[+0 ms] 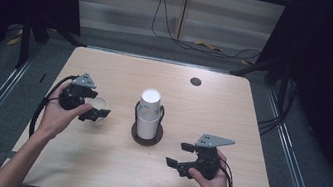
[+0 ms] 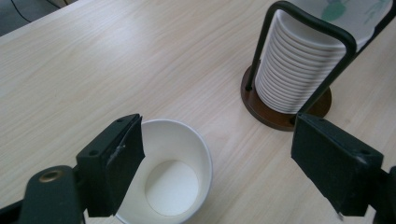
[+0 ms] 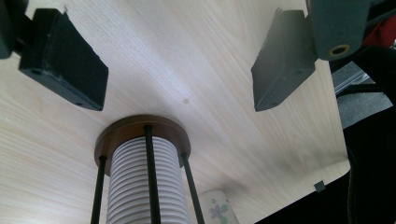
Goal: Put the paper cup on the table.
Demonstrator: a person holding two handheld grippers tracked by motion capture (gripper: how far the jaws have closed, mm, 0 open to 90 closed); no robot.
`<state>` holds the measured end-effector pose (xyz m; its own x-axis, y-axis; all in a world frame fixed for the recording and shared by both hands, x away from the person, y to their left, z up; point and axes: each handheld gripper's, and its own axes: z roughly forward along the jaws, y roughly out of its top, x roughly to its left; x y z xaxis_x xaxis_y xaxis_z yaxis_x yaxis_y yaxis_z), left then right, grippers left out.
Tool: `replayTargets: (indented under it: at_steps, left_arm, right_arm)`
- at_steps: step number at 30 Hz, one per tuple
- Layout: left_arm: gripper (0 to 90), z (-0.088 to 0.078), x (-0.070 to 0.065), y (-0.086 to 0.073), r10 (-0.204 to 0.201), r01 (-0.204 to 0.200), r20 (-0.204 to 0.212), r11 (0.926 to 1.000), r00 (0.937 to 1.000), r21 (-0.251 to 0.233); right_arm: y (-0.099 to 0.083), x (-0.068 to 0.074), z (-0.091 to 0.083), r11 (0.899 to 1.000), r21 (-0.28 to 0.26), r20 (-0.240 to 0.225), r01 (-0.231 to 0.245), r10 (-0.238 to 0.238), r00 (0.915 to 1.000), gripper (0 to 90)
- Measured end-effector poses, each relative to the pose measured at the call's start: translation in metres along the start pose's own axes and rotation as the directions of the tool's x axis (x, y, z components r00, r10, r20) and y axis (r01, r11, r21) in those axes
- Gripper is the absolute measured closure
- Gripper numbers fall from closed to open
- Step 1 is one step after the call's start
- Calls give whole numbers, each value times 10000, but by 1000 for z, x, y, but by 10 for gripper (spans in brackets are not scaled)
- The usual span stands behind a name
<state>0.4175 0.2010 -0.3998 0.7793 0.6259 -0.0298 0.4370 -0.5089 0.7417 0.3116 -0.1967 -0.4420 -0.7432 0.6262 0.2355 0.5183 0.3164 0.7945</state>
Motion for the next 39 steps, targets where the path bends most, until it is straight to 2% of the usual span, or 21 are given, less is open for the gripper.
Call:
replayTargets:
  at_steps: [3, 6, 8, 12, 16, 19, 23, 28, 29, 31, 33, 35, 37, 39]
  left_arm:
    - [173, -4, -4, -3, 28, -19, 296, 9996, 9996, -286]
    - [173, -7, -12, -6, 175, -165, 162, 9980, 9997, -607]
    - [173, -7, -16, -9, 193, -168, 295, 9966, 9994, -810]
    - [176, -5, -22, -17, -20, 77, 511, 9938, 9987, -1107]
    - [177, -4, -27, -26, -1, 56, 395, 9905, 9992, -1377]
    - [178, -3, -31, -31, -220, 317, 612, 9862, 9979, -1625]
    - [177, -2, -38, -38, -59, 123, 353, 9834, 9994, -1811]
    - [177, 2, -45, -46, -112, 222, 604, 9827, 9981, -1840]
    - [177, 3, -47, -48, -136, 279, 760, 9815, 9970, -1897]
    - [178, 5, -50, -51, -106, 247, 766, 9823, 9970, -1855]
    - [178, 6, -55, -55, -228, 425, 1087, 9823, 9938, -1825]
    - [182, 6, -58, -57, -104, 280, 944, 9820, 9955, -1871]
    - [182, 6, -62, -59, 3, 184, 998, 9823, 9950, -1863]
    - [182, 7, -65, -61, -52, 262, 1076, 9806, 9942, -1942]
  right_arm:
    - [0, 0, 0, 10000, -2, -10, -19, 19, 10000, 185]
    - [0, 0, 0, 10000, -13, -30, -32, 32, 10000, 185]
    - [0, 0, 1, 10000, -42, -20, -36, 36, 10000, 186]
    - [-1, 0, 1, 10000, -9, 6, -32, 32, 10000, 185]
    - [-1, 0, 1, 10000, -39, 123, -22, 23, 9999, 187]
    - [-1, 0, 0, 10000, -51, 198, -12, 13, 9998, 190]
    - [-1, 1, 1, 10000, -57, 394, 61, -59, 9992, 191]
    - [-2, 1, 1, 9999, -93, 492, 43, -38, 9988, 191]
    - [-2, 1, 1, 9999, -117, 518, 24, -18, 9987, 191]
    - [-2, 1, 1, 9999, -128, 534, -6, 13, 9986, 190]
    - [-3, 1, 2, 9999, -133, 554, -17, 25, 9985, 191]
    - [-3, 1, 3, 9999, -98, 551, -24, 29, 9985, 189]
    - [-3, 0, 3, 10000, -81, 538, -39, 43, 9985, 189]
    - [-3, 0, 4, 10000, -82, 542, -14, 18, 9985, 189]
